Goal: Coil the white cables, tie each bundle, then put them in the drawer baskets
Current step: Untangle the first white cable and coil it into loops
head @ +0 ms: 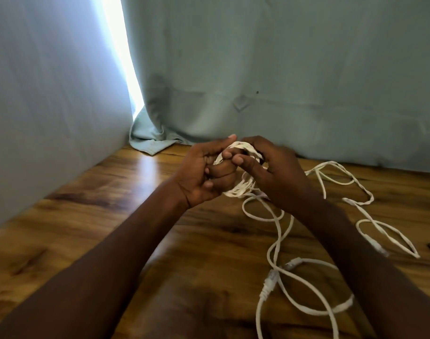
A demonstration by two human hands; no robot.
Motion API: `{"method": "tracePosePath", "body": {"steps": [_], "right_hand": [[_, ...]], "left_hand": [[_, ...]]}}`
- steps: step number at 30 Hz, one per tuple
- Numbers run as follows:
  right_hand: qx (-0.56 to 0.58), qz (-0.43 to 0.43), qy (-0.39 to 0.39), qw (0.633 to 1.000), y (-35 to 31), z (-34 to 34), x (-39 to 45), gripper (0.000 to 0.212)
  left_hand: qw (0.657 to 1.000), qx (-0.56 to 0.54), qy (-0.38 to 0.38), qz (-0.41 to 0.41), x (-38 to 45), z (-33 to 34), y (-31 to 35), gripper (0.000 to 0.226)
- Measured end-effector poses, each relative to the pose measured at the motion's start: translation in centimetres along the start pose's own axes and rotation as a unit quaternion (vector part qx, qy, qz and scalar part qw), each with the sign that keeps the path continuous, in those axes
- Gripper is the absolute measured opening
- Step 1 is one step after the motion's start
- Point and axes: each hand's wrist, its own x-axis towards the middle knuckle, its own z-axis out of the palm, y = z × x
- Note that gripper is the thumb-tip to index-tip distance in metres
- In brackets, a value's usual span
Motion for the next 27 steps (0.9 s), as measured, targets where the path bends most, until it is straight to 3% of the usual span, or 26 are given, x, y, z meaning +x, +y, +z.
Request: {"method": "tracePosePath", "body": {"steps": [4,7,13,19,24,27], "right_hand": [[0.072,0.015,-0.078,0.994,0.4,-1.1,0.3,0.039],[0.086,-0.001,-0.111,0.990,0.7,-1.8,0.4,0.038],[0.043,0.003,-0.052,0.998,1.0,-1.9,0.6,0.032],[0.084,0.041,-0.006,0.996,0.8,-1.4,0.4,0.018],[0.158,0.131,0.073,0.976,1.2,-2.4,-0.1,0.032],[0.118,0.157,0.060,0.979,1.5,-1.9,-0.1,0.035]], "left_hand": [[0.998,-0.051,-0.027,-0.001,0.1,-0.1,-0.3,0.043],[0.999,-0.050,-0.002,-0.003,0.0,-0.3,-0.3,0.044],[0.991,-0.132,-0.031,0.007,0.3,0.8,-0.4,0.034],[0.996,-0.077,0.028,0.042,0.4,0.6,-0.1,0.038],[0.971,-0.222,-0.013,0.090,0.6,-1.3,0.2,0.034],[0.950,-0.277,-0.010,0.147,0.6,-1.7,0.3,0.019]]}}
